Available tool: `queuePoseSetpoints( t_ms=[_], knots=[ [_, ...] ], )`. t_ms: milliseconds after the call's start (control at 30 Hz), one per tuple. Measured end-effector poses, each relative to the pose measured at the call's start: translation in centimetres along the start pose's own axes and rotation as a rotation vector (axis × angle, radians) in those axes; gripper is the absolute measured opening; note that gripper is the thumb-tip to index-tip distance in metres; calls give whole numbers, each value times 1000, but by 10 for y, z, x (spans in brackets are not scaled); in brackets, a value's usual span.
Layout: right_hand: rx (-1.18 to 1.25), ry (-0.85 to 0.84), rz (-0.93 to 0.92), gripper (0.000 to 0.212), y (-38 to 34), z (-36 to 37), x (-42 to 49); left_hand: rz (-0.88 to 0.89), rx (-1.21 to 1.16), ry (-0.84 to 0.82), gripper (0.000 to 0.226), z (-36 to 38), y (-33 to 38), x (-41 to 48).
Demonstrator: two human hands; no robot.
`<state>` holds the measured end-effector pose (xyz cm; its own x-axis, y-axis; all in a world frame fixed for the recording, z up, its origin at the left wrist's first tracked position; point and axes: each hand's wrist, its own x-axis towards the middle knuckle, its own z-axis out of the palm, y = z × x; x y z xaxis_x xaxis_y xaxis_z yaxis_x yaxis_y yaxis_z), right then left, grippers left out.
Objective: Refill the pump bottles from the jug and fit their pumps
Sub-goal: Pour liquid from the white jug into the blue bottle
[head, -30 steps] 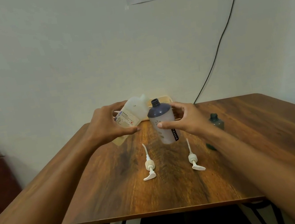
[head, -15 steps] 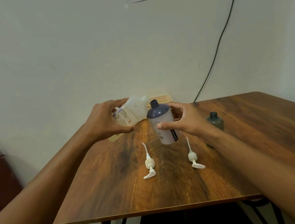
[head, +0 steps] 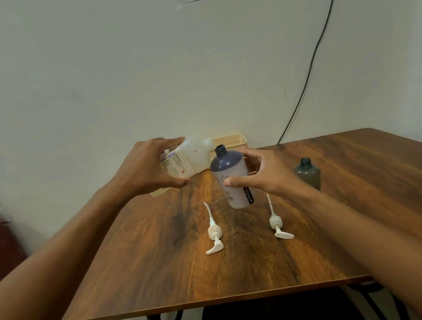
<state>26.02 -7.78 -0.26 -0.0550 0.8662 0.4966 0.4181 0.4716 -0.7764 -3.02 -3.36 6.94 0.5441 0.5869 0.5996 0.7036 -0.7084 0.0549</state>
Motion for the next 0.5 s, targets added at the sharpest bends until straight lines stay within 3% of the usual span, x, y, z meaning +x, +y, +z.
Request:
queuePoseSetpoints(
  t_ms=[500],
  knots=[
    [14,-1,23,75,1,2,-1,-2,72,-69,96,-12,2,9]
  ],
)
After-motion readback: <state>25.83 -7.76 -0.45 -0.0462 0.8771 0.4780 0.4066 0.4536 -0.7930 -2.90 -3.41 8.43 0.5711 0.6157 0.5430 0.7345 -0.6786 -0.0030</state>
